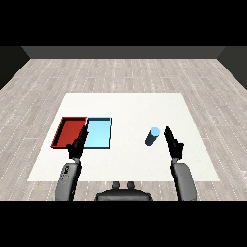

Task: Pick the blue can and put it in the blue box

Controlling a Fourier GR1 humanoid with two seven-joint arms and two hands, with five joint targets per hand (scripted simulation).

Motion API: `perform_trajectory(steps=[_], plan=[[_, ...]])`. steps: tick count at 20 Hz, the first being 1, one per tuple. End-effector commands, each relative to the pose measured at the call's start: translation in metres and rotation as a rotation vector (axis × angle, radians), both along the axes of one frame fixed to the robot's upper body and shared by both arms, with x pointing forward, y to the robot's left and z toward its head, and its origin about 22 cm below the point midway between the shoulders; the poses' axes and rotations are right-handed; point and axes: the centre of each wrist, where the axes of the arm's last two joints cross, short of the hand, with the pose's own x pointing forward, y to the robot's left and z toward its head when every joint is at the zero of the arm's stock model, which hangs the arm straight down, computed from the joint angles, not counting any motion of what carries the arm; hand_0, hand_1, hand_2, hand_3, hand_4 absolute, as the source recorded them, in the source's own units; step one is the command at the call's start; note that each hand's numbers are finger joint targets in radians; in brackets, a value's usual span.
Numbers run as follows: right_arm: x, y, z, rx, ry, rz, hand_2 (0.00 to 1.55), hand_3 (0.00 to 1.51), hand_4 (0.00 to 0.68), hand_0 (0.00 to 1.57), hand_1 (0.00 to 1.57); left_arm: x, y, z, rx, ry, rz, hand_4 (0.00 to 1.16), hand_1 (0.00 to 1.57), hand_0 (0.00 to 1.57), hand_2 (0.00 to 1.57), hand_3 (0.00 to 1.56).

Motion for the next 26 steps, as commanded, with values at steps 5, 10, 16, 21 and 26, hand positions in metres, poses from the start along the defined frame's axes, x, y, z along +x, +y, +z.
perform_trajectory(steps=[5,10,16,21,26], plan=[[0.027,-0.073,0.012,0.040,-0.044,0.007,0.00,0.00,0.000,0.00,0.00,-0.002,0.006,-0.008,0.031,0.039,-0.014,0.00,0.00,0.00,0.00,0.00],[0.027,-0.073,0.026,0.264,-0.335,0.134,0.00,0.00,0.000,0.00,0.00,0.002,-0.009,0.016,-0.155,-0.389,-0.007,0.00,0.00,0.00,0.00,0.00],[0.037,-0.079,0.023,0.264,-0.336,0.162,0.00,0.00,0.000,0.00,0.00,-0.006,0.011,-0.003,-0.164,-0.432,-0.021,0.00,0.00,0.00,0.00,0.00],[0.047,-0.104,0.018,0.265,-0.321,0.166,0.00,0.00,0.000,0.00,0.00,-0.002,-0.007,-0.004,-0.176,-0.407,-0.032,0.00,0.00,0.00,0.00,0.00],[0.051,-0.096,-0.011,0.264,-0.297,0.135,0.00,0.00,0.000,0.00,0.00,0.005,0.010,-0.012,-0.180,-0.401,-0.017,0.00,0.00,0.00,0.00,0.00]])
